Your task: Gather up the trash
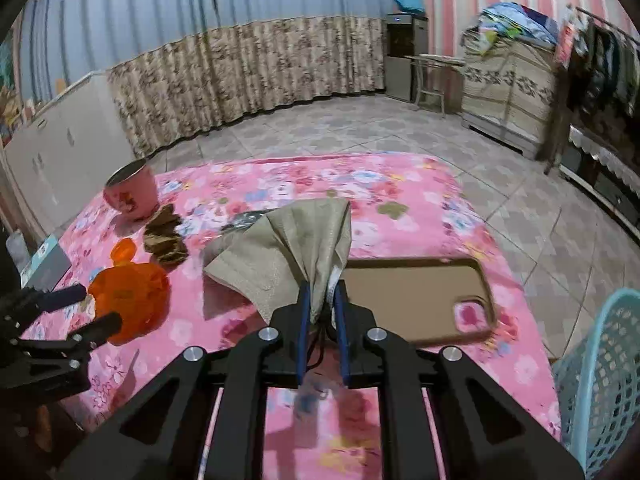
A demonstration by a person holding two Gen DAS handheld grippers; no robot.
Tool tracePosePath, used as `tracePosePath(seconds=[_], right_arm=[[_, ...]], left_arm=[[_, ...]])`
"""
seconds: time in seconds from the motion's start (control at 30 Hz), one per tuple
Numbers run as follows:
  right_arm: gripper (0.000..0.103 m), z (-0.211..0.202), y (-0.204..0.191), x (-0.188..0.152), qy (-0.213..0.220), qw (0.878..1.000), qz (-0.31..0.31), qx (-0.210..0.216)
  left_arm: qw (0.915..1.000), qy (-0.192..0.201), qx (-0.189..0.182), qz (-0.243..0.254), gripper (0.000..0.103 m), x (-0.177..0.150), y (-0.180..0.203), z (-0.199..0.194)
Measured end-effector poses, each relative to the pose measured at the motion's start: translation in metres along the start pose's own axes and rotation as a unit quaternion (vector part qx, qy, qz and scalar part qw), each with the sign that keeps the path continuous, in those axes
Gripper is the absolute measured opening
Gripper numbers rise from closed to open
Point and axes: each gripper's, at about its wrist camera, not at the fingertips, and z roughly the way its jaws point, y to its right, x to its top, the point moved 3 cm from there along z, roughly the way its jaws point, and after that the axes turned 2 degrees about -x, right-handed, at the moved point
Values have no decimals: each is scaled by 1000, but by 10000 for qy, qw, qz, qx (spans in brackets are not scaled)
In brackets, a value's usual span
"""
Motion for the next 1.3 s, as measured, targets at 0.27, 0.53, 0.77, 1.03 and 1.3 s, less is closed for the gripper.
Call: tracePosePath(seconds=[0.27, 0.53, 0.77, 1.03, 1.3], right_arm=[[13, -1, 3, -1, 37, 10000, 10, 0], [13, -11, 9, 0, 168, 9999, -23, -9], [13, -29, 17, -3, 312, 9995, 86, 10], [12, -81, 48, -13, 610, 9975, 284, -223], [13, -154, 132, -39, 1014, 9867, 770, -1014]], left_arm=[[9990, -179, -409, -83, 8, -5, 0, 5], [9987, 381, -321, 66, 1, 12, 7, -41], [9950, 952, -162, 245, 1, 31, 25, -74], [9867, 1516, -270, 513, 1, 38, 81, -104], [9799, 1647, -961, 577, 1, 35, 147, -117]])
